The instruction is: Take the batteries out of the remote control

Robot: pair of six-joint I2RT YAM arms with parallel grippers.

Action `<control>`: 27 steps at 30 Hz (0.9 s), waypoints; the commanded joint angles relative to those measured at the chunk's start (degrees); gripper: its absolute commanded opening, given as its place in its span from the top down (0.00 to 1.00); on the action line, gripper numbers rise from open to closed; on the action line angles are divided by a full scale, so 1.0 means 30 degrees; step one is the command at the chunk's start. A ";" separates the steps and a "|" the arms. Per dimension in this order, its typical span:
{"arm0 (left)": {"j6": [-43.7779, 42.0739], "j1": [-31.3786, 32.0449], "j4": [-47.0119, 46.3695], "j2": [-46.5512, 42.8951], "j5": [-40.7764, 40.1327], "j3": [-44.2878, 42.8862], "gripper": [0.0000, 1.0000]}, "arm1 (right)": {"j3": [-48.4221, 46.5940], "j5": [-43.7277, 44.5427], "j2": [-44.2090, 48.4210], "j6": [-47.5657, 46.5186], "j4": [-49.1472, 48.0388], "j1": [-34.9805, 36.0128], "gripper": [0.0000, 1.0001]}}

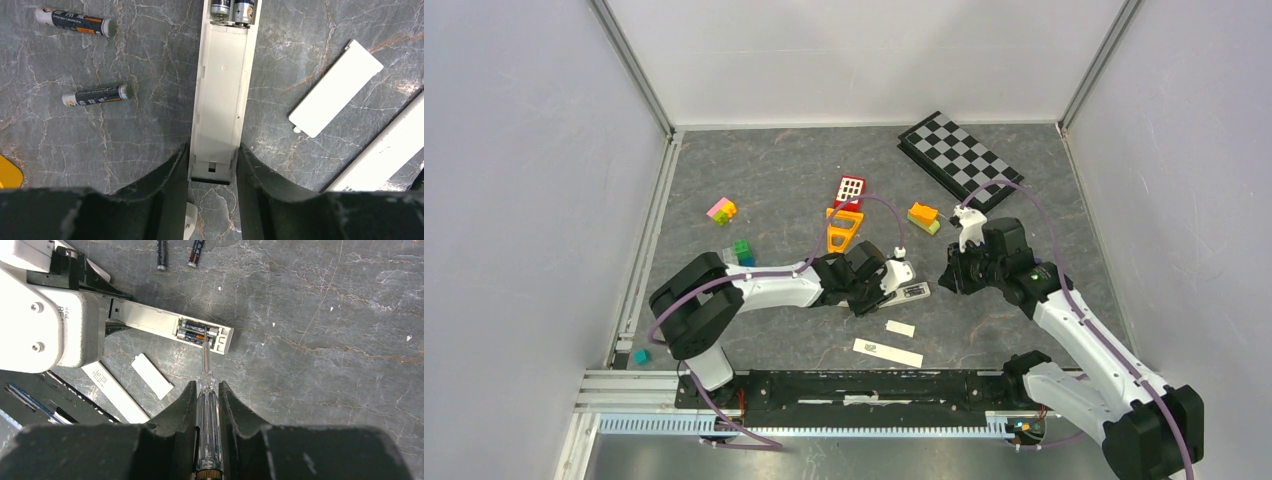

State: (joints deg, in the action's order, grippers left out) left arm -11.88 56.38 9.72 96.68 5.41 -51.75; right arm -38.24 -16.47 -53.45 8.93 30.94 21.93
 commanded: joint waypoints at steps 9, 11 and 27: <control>-0.1567 0.0275 0.0150 -0.0604 -0.0554 0.0286 0.69 | 0.0002 0.0964 -0.0362 -0.0273 -0.0040 0.0937 1.00; -0.1766 0.0279 0.0257 -0.0597 -0.0310 0.0315 0.69 | -0.0035 0.1195 -0.0611 -0.0511 -0.0058 0.1330 1.00; -0.2231 0.0262 0.0381 -0.0452 0.0414 0.0397 0.87 | 0.0875 0.2403 -0.0526 -0.2407 -0.0669 0.1890 1.00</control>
State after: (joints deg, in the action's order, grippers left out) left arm -15.46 56.84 9.50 96.18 5.10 -51.20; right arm -36.23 -8.71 -54.85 3.11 31.00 27.33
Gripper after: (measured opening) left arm 0.422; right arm 0.228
